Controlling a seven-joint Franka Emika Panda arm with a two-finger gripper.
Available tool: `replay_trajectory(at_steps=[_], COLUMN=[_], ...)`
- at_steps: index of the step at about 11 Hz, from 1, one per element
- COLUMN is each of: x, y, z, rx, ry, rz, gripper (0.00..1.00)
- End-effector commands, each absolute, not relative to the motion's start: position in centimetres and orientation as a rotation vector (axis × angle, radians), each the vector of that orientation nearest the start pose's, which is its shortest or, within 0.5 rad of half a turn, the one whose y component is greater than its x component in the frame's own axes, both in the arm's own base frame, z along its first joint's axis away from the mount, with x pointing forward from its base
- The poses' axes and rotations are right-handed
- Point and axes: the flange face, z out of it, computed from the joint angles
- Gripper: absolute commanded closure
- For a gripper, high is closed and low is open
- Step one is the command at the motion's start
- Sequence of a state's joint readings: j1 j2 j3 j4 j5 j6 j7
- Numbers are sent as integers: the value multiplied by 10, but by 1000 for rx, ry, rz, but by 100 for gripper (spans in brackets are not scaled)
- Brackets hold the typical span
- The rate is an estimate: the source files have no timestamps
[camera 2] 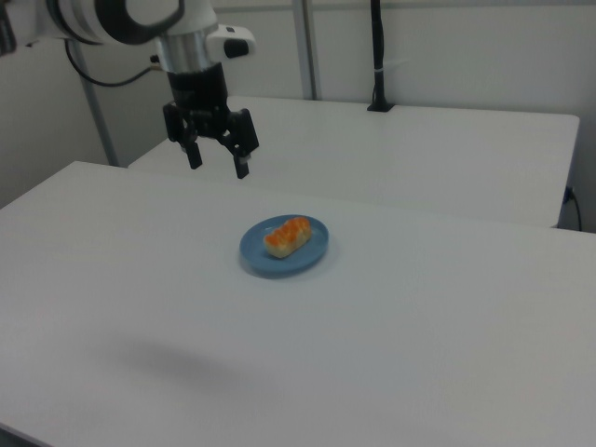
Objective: Put the bread on the table
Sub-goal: 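Move the open gripper toward the bread roll on the blue plate, then lower the gripper around the glazed bread roll and close it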
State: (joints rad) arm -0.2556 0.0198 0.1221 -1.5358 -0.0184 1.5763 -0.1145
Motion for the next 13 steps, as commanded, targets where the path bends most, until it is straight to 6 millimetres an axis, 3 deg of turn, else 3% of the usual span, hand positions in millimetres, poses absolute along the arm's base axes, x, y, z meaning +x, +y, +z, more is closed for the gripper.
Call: replay_trajectory(at_steps=[1,4,8,11,13], x=[605,643,692,717,726], y=[-69,-54,-34,-13,-2], z=[574,522,456,404,379], rx=[-3181,-3213,-3168,-3138,-3114], ry=[95,186,420,487,514], rz=[-73,-135,-378,-514,-572], gripper=[0,0,0,0,0])
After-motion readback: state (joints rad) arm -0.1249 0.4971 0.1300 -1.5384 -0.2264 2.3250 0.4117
